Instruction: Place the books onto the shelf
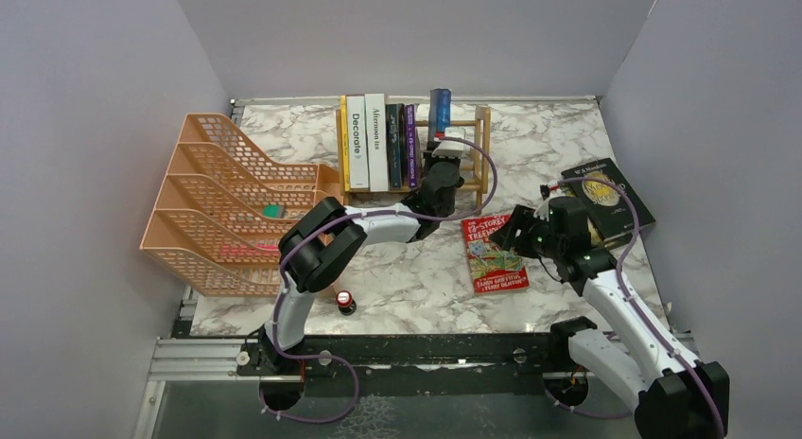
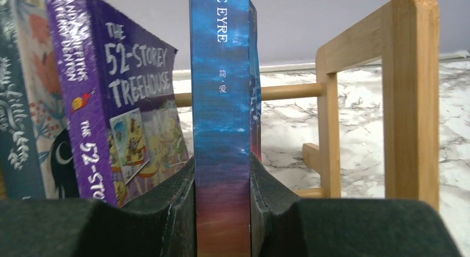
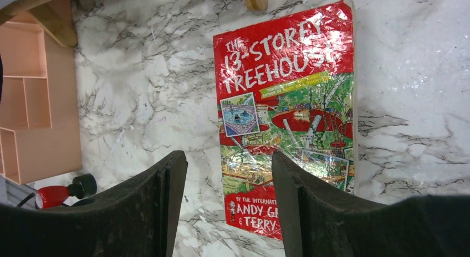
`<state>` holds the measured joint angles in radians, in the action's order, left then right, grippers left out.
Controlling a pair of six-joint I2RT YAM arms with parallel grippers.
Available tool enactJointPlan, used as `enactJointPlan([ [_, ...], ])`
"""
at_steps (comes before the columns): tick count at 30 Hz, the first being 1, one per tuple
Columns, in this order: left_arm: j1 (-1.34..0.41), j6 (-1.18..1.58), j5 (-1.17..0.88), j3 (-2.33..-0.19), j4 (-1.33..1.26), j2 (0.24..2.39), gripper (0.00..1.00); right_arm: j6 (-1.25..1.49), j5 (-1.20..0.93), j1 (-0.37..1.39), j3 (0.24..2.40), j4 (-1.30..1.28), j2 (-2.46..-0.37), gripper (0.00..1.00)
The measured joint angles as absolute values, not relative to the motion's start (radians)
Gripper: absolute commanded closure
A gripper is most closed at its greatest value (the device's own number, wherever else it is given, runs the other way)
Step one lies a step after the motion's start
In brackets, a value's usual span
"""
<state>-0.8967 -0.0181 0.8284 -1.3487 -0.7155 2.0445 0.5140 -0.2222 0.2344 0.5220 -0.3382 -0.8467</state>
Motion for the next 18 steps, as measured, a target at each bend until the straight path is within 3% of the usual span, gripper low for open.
enactJointPlan([
  [6, -0.897, -0.104, 0.886, -1.257, -0.923, 2.065, 1.0, 0.514, -0.222, 0.234, 0.522, -0.338, -0.87, 0.37],
  [18, -0.889, -0.152, 1.002, -1.215, -1.012, 2.067, 1.0, 0.514, -0.224, 0.234, 0.522, -0.338, -0.872, 0.37],
])
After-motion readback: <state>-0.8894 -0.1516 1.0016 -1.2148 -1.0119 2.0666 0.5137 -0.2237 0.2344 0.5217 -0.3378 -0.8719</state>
